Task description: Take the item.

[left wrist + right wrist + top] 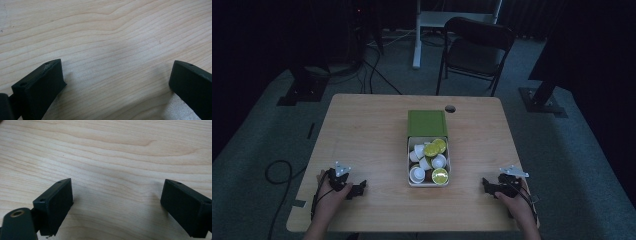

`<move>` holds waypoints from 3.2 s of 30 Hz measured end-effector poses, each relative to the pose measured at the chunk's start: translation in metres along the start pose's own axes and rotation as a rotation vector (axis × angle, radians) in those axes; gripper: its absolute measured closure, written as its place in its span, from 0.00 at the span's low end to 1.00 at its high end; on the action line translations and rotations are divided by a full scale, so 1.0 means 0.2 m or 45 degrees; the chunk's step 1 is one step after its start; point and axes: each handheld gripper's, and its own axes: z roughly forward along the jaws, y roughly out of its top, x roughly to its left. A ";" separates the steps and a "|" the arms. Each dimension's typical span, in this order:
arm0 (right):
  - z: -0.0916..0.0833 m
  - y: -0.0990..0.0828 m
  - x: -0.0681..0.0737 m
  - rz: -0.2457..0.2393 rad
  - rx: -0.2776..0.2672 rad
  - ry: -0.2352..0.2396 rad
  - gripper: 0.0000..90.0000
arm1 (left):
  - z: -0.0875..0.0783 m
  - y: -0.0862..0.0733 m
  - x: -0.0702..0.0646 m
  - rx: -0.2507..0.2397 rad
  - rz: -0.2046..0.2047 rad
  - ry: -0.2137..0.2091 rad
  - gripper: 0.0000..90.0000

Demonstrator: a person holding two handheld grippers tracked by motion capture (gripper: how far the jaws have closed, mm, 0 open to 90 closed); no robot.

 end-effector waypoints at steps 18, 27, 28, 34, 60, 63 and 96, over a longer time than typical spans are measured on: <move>-0.05 0.02 0.09 0.060 0.003 0.019 0.12 | 0.01 0.01 0.01 -0.003 0.019 -0.020 0.00; -0.11 0.09 0.16 0.039 -0.051 0.043 0.12 | 0.01 0.01 0.01 -0.003 0.020 -0.020 0.00; -0.11 0.10 0.17 0.038 -0.054 0.045 0.12 | 0.01 0.01 0.01 -0.004 0.020 -0.020 0.00; -0.14 0.14 0.19 0.053 -0.080 0.024 0.12 | 0.01 0.01 0.01 -0.002 0.022 -0.019 0.00; -0.27 0.38 0.45 -0.008 -0.247 0.100 0.12 | 0.01 0.01 0.01 -0.002 0.021 -0.020 0.00; -0.26 0.40 0.49 -0.014 -0.255 0.112 0.12 | 0.01 0.01 0.01 -0.003 0.021 -0.020 0.00; -0.21 0.58 0.83 -0.162 -0.313 0.244 0.14 | 0.01 0.01 0.01 -0.002 0.017 -0.015 0.00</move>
